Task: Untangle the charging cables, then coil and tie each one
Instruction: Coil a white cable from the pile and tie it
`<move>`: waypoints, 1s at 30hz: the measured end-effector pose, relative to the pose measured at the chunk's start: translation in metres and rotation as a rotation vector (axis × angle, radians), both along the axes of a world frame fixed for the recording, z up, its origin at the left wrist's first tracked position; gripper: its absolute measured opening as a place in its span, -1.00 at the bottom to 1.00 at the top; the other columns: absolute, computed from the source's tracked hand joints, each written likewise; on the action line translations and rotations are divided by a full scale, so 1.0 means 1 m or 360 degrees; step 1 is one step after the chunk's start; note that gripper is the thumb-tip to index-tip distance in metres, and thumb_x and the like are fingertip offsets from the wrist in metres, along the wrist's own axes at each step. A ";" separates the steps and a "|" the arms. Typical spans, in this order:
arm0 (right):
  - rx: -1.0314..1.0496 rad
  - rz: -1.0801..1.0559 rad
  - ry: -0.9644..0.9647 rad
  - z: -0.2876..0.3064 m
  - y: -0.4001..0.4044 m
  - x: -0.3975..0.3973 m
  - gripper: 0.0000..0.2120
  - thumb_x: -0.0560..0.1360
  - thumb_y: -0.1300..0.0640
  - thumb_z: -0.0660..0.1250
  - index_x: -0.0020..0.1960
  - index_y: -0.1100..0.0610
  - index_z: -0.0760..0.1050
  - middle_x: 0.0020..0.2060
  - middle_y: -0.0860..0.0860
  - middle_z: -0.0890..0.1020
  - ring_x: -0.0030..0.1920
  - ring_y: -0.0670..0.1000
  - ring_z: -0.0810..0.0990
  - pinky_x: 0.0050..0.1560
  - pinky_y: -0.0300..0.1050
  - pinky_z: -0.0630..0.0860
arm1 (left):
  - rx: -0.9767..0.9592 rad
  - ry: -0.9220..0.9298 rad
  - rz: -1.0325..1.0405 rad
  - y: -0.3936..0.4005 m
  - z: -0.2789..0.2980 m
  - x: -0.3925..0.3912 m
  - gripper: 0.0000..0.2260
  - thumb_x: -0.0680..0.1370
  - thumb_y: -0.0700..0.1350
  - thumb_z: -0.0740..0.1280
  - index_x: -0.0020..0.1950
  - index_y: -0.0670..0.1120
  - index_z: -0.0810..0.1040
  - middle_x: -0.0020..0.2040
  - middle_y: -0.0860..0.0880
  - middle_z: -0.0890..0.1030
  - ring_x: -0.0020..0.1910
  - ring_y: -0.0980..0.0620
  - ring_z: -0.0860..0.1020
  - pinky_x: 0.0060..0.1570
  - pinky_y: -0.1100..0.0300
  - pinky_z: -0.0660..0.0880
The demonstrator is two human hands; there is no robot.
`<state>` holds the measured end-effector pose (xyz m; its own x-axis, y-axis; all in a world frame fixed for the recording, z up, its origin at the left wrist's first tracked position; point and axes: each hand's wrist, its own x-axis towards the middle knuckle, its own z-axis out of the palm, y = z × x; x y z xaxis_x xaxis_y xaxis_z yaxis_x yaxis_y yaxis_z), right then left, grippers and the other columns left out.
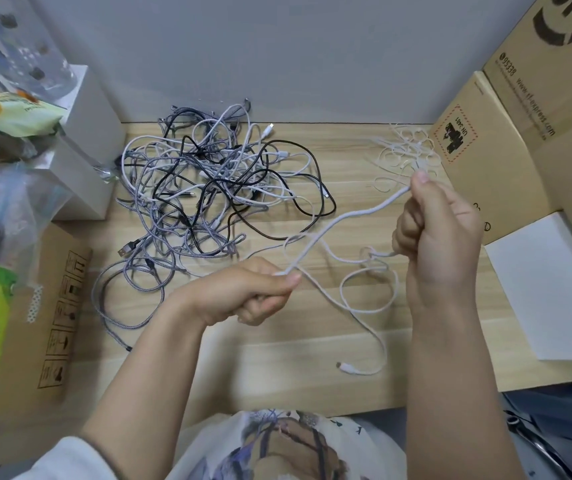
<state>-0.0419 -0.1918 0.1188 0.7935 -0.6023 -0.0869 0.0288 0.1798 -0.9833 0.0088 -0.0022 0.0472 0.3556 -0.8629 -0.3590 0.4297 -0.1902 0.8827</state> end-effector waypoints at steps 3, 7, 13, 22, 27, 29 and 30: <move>-0.0163 0.0092 0.0259 -0.011 -0.009 -0.001 -0.50 0.56 0.14 0.26 -0.52 0.00 0.20 -0.59 -0.12 0.19 -0.54 -0.11 0.09 -0.51 -0.28 0.06 | -0.1012 0.0496 -0.0230 0.005 0.007 0.003 -0.55 0.63 0.01 0.16 -0.48 -0.02 0.27 -0.58 0.04 0.15 -0.63 0.08 0.09 -0.57 0.25 0.05; -0.0558 0.0494 0.0541 -0.025 -0.007 -0.002 -0.55 0.53 0.02 0.30 -0.49 0.08 0.31 -0.62 -0.14 0.23 -0.56 -0.15 0.17 -0.51 -0.33 0.12 | -0.1642 0.0704 -0.0056 -0.005 0.032 0.005 -0.56 0.64 -0.06 0.13 -0.45 -0.04 0.22 -0.59 0.06 0.14 -0.64 0.09 0.07 -0.55 0.24 0.05; -0.0936 0.0983 0.0811 -0.021 -0.001 -0.006 -0.53 0.50 -0.13 0.27 -0.48 0.11 0.45 -0.62 -0.10 0.26 -0.56 -0.14 0.26 -0.46 -0.32 0.16 | -0.1819 0.1349 0.0977 -0.003 0.063 0.017 -0.89 0.57 -0.27 0.18 -0.13 -0.23 0.44 -0.49 -0.10 0.26 -0.54 0.05 0.17 -0.44 0.22 0.21; -0.1252 0.1446 0.0533 -0.002 0.020 -0.016 -0.53 0.45 -0.20 0.27 -0.51 0.06 0.43 -0.63 -0.04 0.27 -0.55 -0.08 0.29 -0.42 -0.14 0.21 | -0.0903 0.0645 0.1891 -0.023 0.043 0.020 -0.80 0.67 -0.18 0.03 0.00 -0.25 0.38 -0.45 0.06 0.50 -0.50 0.19 0.50 -0.41 0.35 0.48; -0.1499 0.1205 0.0297 0.006 0.025 -0.017 -0.53 0.42 -0.14 0.26 -0.45 0.22 0.41 -0.57 0.06 0.34 -0.50 0.01 0.29 -0.41 -0.04 0.25 | -0.0354 -0.0037 0.1291 -0.035 0.042 0.001 -0.86 0.64 -0.21 0.09 -0.04 -0.09 0.41 -0.46 0.04 0.55 -0.46 0.12 0.54 -0.39 0.31 0.45; -0.1392 0.1054 0.0151 0.008 0.024 -0.017 -0.61 0.41 -0.05 0.34 -0.47 0.17 0.45 -0.60 0.05 0.38 -0.51 -0.01 0.32 -0.43 -0.09 0.28 | -0.0172 -0.0186 0.0815 -0.034 0.045 -0.006 -0.91 0.59 -0.18 0.20 0.04 -0.03 0.47 -0.41 0.04 0.59 -0.41 0.12 0.52 -0.39 0.33 0.39; -0.1287 0.0988 0.0088 0.009 0.024 -0.017 -0.67 0.41 0.00 0.38 -0.48 0.11 0.49 -0.62 -0.01 0.44 -0.52 -0.05 0.40 -0.41 -0.11 0.35 | -0.0121 -0.0248 0.0582 -0.033 0.047 -0.009 -0.90 0.54 -0.17 0.21 -0.04 -0.05 0.52 -0.41 0.03 0.59 -0.41 0.12 0.52 -0.38 0.35 0.40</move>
